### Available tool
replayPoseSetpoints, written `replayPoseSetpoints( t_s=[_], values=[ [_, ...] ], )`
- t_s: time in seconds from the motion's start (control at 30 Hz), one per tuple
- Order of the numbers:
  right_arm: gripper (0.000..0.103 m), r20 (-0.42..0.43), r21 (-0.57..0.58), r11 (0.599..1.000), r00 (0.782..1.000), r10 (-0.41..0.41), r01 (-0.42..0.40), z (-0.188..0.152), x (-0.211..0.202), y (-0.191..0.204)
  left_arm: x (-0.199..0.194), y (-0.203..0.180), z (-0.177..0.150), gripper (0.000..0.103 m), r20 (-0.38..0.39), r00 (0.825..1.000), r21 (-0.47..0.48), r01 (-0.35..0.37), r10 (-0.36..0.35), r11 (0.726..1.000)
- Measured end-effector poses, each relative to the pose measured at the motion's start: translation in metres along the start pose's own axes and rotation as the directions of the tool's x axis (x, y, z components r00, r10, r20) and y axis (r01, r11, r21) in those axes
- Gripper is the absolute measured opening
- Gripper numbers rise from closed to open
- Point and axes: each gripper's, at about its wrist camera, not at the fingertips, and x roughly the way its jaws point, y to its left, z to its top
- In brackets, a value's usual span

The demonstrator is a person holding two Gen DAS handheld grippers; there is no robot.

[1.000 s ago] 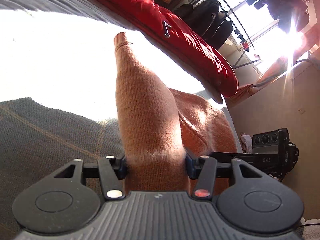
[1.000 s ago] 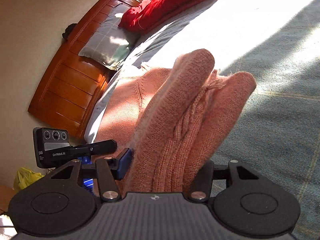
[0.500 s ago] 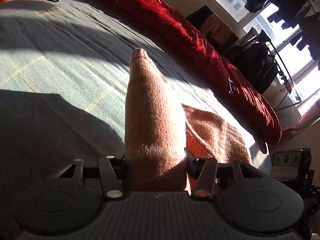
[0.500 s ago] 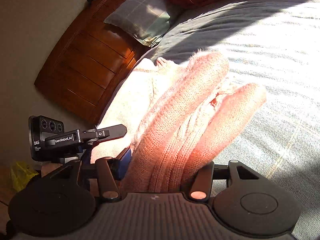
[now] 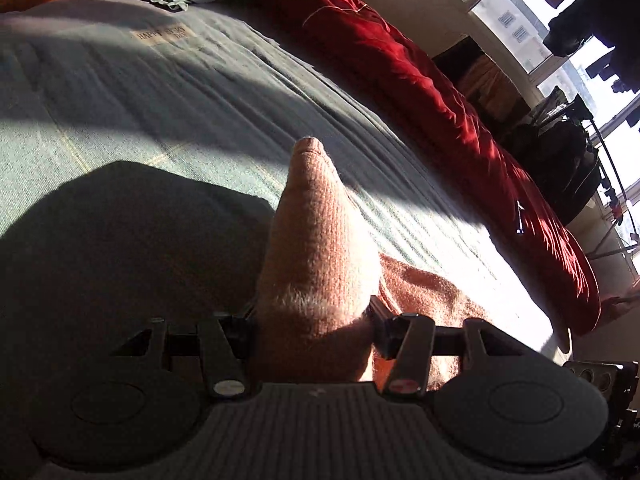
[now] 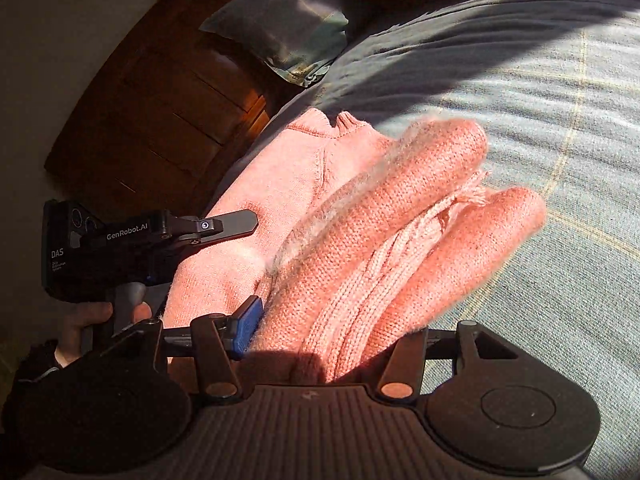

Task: Fold clothes
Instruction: 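Fold the held sweater end over the strip with both grippers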

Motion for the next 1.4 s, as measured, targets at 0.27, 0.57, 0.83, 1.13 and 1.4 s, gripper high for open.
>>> replayPoseSetpoints(
  t_s=[0.27,0.57,0.83,1.13,1.4],
  values=[
    [0.058,0.03,0.061,0.998,1.0,-0.008,0.006,-0.003,0.032,0.004,0.012,0.016,0.022,0.052,0.01,0.999,-0.018,-0.031,0.031,0.999],
    [0.059,0.016,0.099,0.995,1.0,0.009,-0.01,-0.011,0.044,-0.007,0.02,0.039,0.02,0.053,0.026,0.999,-0.062,-0.021,0.022,0.998],
    [0.076,0.01,0.201,0.978,0.998,0.059,-0.06,-0.018,0.028,-0.041,0.0,0.052,0.021,0.055,0.104,0.988,-0.108,-0.104,0.115,0.989],
    [0.082,0.111,0.427,0.887,0.984,0.141,-0.176,0.003,0.021,-0.097,-0.033,-0.001,-0.036,0.061,0.11,0.989,0.07,0.09,-0.097,0.994],
    [0.064,0.159,0.097,0.995,0.987,0.016,-0.032,0.034,0.019,-0.053,-0.017,-0.027,-0.108,0.063,-0.028,0.981,0.155,0.194,-0.192,0.969]
  ],
)
